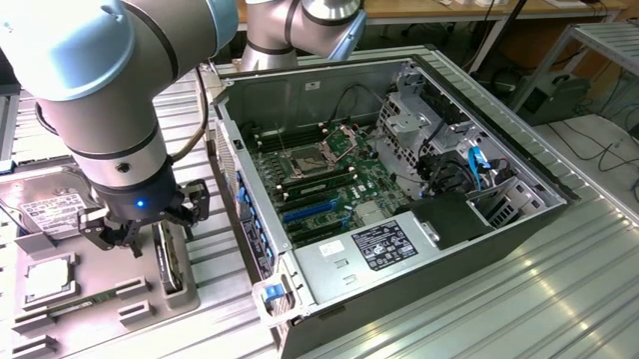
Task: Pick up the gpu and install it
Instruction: 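Pick up the gpu and move the gpu toward the slot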
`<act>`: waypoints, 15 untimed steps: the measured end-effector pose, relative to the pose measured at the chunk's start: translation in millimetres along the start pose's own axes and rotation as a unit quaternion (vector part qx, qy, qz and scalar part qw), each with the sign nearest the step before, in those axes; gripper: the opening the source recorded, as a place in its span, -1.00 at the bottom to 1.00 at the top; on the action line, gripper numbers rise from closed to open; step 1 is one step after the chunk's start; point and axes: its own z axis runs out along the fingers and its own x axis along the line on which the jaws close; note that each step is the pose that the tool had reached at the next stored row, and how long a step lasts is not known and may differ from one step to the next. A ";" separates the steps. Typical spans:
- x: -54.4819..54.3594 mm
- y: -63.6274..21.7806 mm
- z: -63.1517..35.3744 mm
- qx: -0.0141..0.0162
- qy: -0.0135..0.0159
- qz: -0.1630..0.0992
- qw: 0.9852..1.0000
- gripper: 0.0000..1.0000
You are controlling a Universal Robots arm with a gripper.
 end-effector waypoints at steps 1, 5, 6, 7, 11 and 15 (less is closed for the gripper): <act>0.0 0.0 0.0 0.000 0.000 0.000 1.000 0.44; 0.0 0.0 0.1 0.000 0.000 0.000 1.000 0.44; -0.1 0.0 0.1 0.000 0.000 0.000 1.000 0.44; 0.0 0.0 0.1 0.000 0.000 0.000 1.000 0.28; -0.1 0.0 0.1 0.000 0.000 0.000 1.000 0.15; 0.0 0.0 0.1 0.000 0.000 0.000 1.000 -0.16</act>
